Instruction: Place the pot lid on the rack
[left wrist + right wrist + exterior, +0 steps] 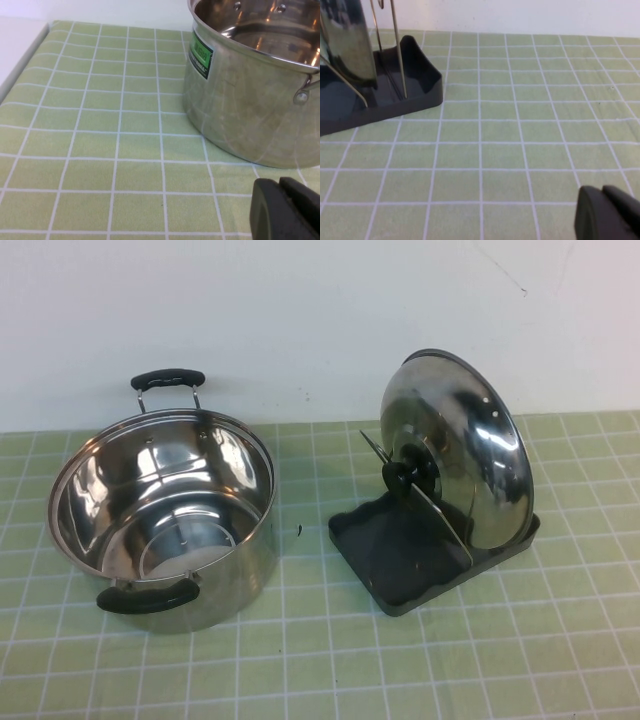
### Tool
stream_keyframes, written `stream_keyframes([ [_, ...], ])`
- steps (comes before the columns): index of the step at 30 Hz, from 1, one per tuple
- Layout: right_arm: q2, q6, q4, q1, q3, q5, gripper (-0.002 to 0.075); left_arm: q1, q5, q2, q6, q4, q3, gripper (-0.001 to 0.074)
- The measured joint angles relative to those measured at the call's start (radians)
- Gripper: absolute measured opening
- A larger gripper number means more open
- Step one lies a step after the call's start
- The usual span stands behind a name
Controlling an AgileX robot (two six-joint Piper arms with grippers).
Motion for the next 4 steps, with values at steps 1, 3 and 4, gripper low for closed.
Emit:
stream_keyframes([
  [1,0.0,0.0,0.0,0.0,0.0,0.0,0.0,0.0,0.0,0.0,0.0,0.0,0.0,-0.0002],
  [3,0.0,0.0,0.0,0.0,0.0,0.0,0.0,0.0,0.0,0.0,0.0,0.0,0.0,-0.0002],
  [4,0.0,0.0,0.0,0.0,0.0,0.0,0.0,0.0,0.0,0.0,0.0,0.0,0.0,-0.0002],
])
